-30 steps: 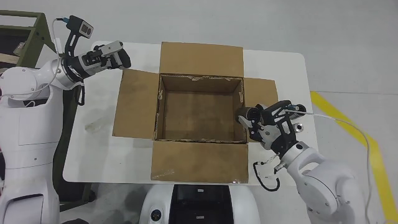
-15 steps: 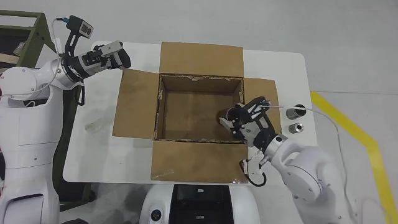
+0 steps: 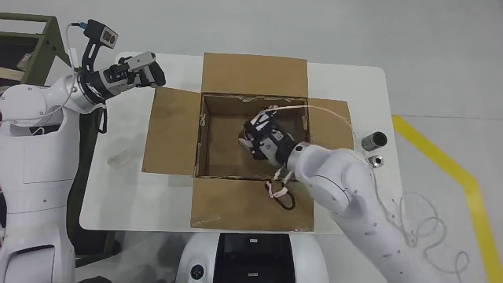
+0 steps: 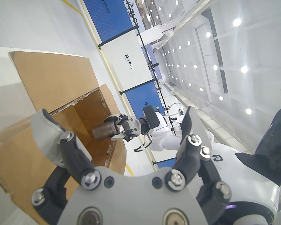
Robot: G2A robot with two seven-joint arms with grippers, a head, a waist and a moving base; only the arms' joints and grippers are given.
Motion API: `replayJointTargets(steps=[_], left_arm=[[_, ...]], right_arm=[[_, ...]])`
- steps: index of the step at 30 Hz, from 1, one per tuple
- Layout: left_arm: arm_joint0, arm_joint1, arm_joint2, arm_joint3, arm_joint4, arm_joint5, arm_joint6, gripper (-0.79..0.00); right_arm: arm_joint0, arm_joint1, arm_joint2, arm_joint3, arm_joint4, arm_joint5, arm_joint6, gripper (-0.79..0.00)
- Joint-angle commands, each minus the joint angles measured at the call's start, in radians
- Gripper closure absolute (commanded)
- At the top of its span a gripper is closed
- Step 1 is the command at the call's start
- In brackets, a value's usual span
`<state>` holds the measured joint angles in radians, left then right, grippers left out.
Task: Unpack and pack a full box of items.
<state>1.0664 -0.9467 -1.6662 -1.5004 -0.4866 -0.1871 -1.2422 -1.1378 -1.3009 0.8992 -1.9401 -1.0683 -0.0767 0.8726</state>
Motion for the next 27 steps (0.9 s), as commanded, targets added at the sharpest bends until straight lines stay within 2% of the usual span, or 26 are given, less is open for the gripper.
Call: replayJointTargets(steps=[1,10,27], left_arm=[[0.000,0.000,0.000,0.000,0.000,0.000,0.000,-0.785],[0.000,0.000,0.000,0.000,0.000,0.000,0.000,-0.785],[0.000,0.000,0.000,0.000,0.000,0.000,0.000,-0.785]], right_arm=[[0.055,-0.012,-0.036,0.053,0.007,0.004,0.009,0.000],[0.205,-0.062,-0.141,0.272,0.081,-0.006,-0.019,0.000],[0.295,-0.130,-0.241,0.528,0.164,-0.034,-0.111,0.000]])
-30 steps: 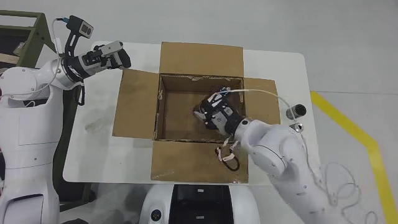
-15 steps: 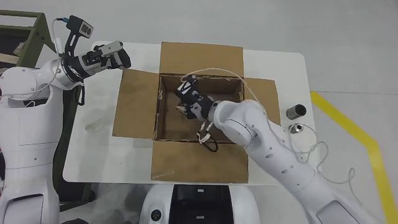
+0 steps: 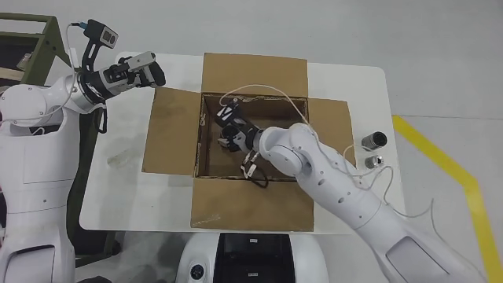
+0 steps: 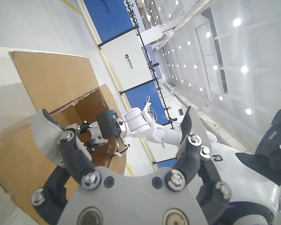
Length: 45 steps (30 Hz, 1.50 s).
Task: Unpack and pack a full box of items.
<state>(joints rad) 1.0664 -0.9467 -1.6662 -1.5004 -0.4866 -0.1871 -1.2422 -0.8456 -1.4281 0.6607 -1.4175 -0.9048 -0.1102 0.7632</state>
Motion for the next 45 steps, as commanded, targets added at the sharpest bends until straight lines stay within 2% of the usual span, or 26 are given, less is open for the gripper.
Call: replayJointTargets(steps=[1,11,14,15,17,18,22,26,33,39,45], left_arm=[[0.000,0.000,0.000,0.000,0.000,0.000,0.000,-0.785],[0.000,0.000,0.000,0.000,0.000,0.000,0.000,-0.785],[0.000,0.000,0.000,0.000,0.000,0.000,0.000,-0.785],[0.000,0.000,0.000,0.000,0.000,0.000,0.000,-0.785],[0.000,0.000,0.000,0.000,0.000,0.000,0.000,-0.785],[0.000,0.000,0.000,0.000,0.000,0.000,0.000,-0.785],[0.000,0.000,0.000,0.000,0.000,0.000,0.000,-0.785],[0.000,0.000,0.000,0.000,0.000,0.000,0.000,-0.785],[0.000,0.000,0.000,0.000,0.000,0.000,0.000,-0.785],[0.000,0.000,0.000,0.000,0.000,0.000,0.000,-0.785],[0.000,0.000,0.000,0.000,0.000,0.000,0.000,-0.785]], right_arm=[[0.004,-0.005,-0.005,0.012,0.004,-0.001,-0.005,0.000],[0.012,-0.025,-0.029,0.060,-0.009,-0.014,-0.013,0.000],[0.014,-0.030,-0.033,0.072,-0.019,-0.010,-0.014,-0.034],[0.015,-0.032,-0.035,0.076,-0.024,-0.008,-0.013,-0.065],[0.018,-0.036,-0.040,0.082,-0.033,-0.005,-0.010,-0.179],[0.018,-0.038,-0.042,0.084,-0.036,-0.005,-0.009,-0.265],[0.020,-0.044,-0.043,0.092,-0.037,-0.003,-0.008,-0.443],[0.018,-0.047,-0.037,0.089,-0.040,-0.002,-0.006,-0.533],[0.009,-0.041,-0.008,0.017,-0.077,0.000,0.022,-0.566],[-0.035,-0.019,0.051,-0.128,-0.113,0.018,0.106,-0.566],[-0.099,0.008,0.122,-0.277,-0.148,-0.006,0.156,-0.563]])
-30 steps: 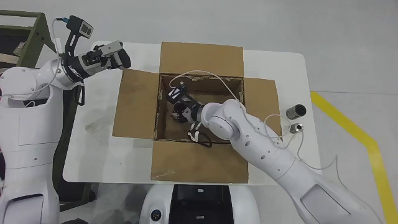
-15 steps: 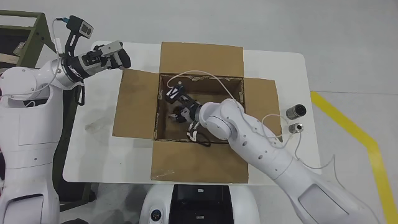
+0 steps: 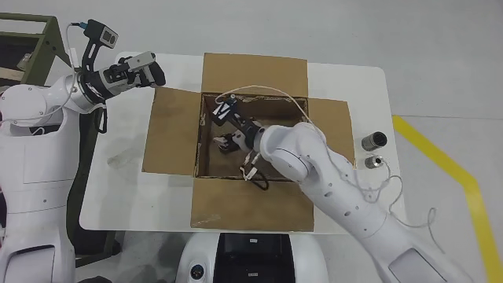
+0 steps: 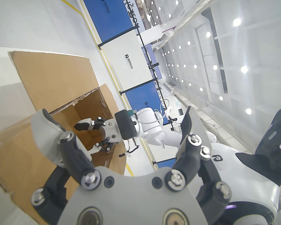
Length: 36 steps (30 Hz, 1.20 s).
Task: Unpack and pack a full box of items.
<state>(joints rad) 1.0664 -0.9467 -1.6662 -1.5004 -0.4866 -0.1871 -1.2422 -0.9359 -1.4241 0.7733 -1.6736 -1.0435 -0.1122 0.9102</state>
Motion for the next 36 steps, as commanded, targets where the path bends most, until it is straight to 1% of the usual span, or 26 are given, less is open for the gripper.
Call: replayJointTargets(steps=[1,5,10,14,15,22,26,29,36], left_arm=[[0.000,0.000,0.000,0.000,0.000,0.000,0.000,-0.785],[0.000,0.000,0.000,0.000,0.000,0.000,0.000,-0.785],[0.000,0.000,0.000,0.000,0.000,0.000,0.000,-0.785],[0.000,0.000,0.000,0.000,0.000,0.000,0.000,-0.785],[0.000,0.000,0.000,0.000,0.000,0.000,0.000,-0.785],[0.000,0.000,0.000,0.000,0.000,0.000,0.000,-0.785],[0.000,0.000,0.000,0.000,0.000,0.000,0.000,-0.785],[0.000,0.000,0.000,0.000,0.000,0.000,0.000,-0.785],[0.000,0.000,0.000,0.000,0.000,0.000,0.000,-0.785]], right_arm=[[-0.021,0.008,0.020,-0.045,-0.019,-0.008,0.016,-0.566],[-0.070,0.026,0.063,-0.132,-0.063,-0.016,0.056,-0.579],[-0.144,0.048,0.128,-0.236,-0.098,-0.029,0.083,-0.634],[-0.214,0.065,0.194,-0.307,-0.118,-0.037,0.087,-0.662],[-0.232,0.070,0.212,-0.324,-0.127,-0.035,0.089,-0.680],[-0.359,0.097,0.331,-0.442,-0.156,-0.039,0.085,-0.720],[-0.433,0.110,0.399,-0.495,-0.172,-0.035,0.077,-0.723],[-0.490,0.118,0.450,-0.525,-0.183,-0.015,0.066,-0.767],[-0.641,0.135,0.593,-0.609,-0.182,0.018,0.017,-0.754]])
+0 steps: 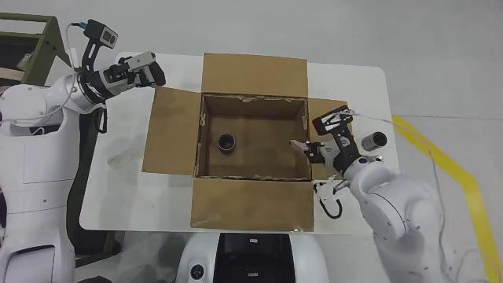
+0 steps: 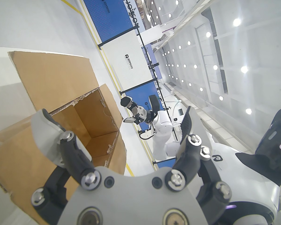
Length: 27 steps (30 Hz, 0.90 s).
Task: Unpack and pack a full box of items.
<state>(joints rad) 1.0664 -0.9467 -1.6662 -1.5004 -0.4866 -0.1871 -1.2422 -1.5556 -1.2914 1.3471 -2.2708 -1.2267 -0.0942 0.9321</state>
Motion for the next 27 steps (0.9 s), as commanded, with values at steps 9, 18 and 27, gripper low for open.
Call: replayJointTargets(steps=[9,18,27], left_arm=[[0.000,0.000,0.000,0.000,0.000,0.000,0.000,-0.785],[0.000,0.000,0.000,0.000,0.000,0.000,0.000,-0.785],[0.000,0.000,0.000,0.000,0.000,0.000,0.000,-0.785]], right_arm=[[-0.172,0.015,0.179,-0.067,0.032,0.016,-0.066,-0.754],[-0.273,0.022,0.310,-0.063,0.098,0.019,-0.113,-0.757],[-0.304,0.022,0.341,-0.041,0.139,0.043,-0.178,-0.622]])
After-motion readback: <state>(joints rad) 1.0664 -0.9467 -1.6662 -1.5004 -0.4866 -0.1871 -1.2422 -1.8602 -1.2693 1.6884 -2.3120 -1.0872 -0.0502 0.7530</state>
